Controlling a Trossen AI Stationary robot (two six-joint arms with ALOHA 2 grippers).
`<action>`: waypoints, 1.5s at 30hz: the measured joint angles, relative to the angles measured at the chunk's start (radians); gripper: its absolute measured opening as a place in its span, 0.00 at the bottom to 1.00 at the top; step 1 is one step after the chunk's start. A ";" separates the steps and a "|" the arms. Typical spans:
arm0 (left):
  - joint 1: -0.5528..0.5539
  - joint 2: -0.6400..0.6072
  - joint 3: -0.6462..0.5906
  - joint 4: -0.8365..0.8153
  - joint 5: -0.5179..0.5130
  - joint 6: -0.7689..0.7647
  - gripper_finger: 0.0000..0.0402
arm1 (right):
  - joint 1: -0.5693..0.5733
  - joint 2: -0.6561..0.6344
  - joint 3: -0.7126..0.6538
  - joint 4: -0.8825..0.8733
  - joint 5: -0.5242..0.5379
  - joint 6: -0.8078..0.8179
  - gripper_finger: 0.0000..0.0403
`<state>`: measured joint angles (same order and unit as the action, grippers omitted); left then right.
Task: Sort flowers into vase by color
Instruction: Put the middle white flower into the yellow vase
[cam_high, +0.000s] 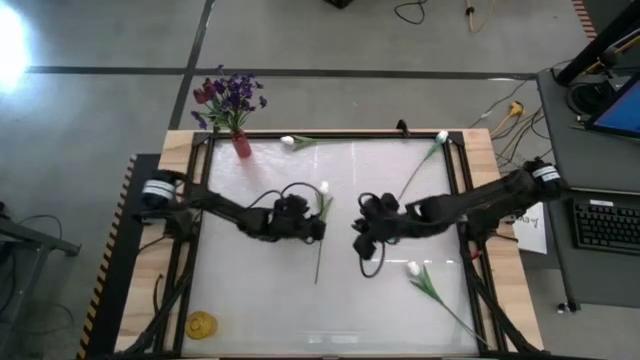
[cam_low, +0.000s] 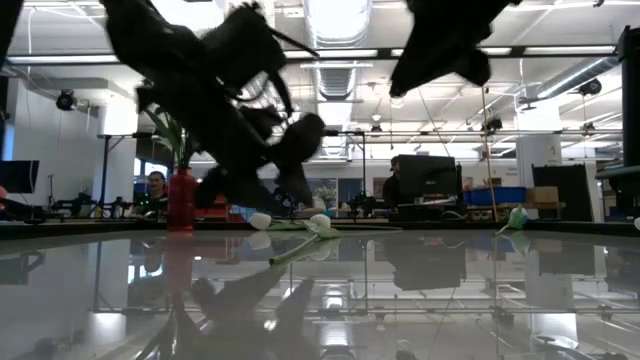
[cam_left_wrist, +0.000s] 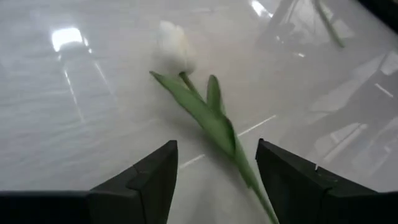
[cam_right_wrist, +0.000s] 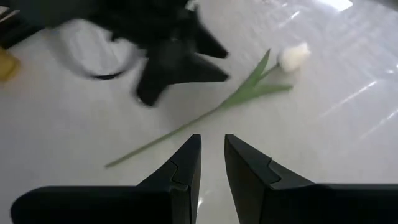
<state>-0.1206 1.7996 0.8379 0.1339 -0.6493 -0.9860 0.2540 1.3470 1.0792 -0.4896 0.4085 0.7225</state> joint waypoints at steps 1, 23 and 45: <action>0.014 0.024 0.018 0.000 0.016 -0.004 0.52 | 0.022 -0.005 0.000 -0.012 0.018 0.023 0.16; 0.112 0.267 0.241 -0.190 0.003 0.133 0.32 | 0.226 0.028 -0.001 -0.089 0.145 0.325 0.16; 0.014 -0.261 -0.514 1.176 0.337 0.636 0.00 | 0.226 0.044 -0.001 0.008 0.143 0.288 0.16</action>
<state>-0.1065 1.5386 0.3239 1.3102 -0.3121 -0.3495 0.4797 1.3911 1.0786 -0.4813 0.5514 1.0100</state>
